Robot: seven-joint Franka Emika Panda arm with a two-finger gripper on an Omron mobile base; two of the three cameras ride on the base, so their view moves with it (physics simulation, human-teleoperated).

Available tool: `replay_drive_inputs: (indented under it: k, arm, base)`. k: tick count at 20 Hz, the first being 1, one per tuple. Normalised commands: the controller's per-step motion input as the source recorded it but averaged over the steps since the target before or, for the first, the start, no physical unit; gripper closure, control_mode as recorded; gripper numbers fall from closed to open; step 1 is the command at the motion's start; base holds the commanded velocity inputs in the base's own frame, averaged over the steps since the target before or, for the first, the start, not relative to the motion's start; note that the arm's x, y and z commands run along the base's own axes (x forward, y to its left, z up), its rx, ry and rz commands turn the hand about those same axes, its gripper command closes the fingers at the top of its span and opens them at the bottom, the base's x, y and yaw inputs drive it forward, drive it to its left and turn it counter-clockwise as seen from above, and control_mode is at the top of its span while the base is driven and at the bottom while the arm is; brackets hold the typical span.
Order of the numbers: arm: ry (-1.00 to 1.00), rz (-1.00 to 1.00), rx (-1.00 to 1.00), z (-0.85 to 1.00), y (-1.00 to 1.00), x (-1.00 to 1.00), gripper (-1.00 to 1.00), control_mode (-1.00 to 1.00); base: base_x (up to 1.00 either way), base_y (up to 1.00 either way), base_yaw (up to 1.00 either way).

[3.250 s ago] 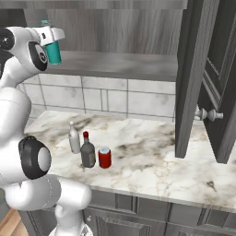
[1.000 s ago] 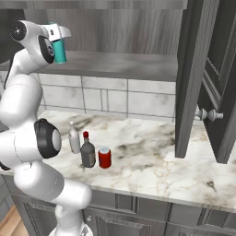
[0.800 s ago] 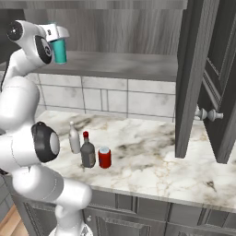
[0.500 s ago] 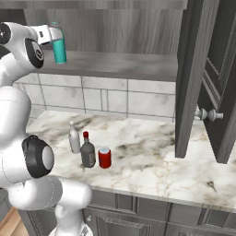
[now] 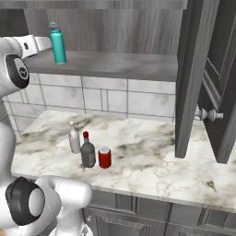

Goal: Sort all alcoholic drinks to one cabinet, and non-alcoholic drinks to the other.

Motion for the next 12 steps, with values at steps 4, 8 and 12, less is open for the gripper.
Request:
replay_drive_inputs:
  k: [4, 8, 12]
  arm:
    - [0.0, 0.0, 0.01, 0.06, -0.22, -1.0, -1.0, -1.0]
    - [0.0, 0.0, 0.03, 0.1, -0.26, -1.0, -1.0, -1.0]
    - [0.05, 0.01, 0.06, 0.14, -0.31, -0.92, -1.0, -1.0]
  base:
    - [0.0, 0.0, 0.0]
    - [0.0, 0.0, 0.0]
    - [0.0, 0.0, 0.0]
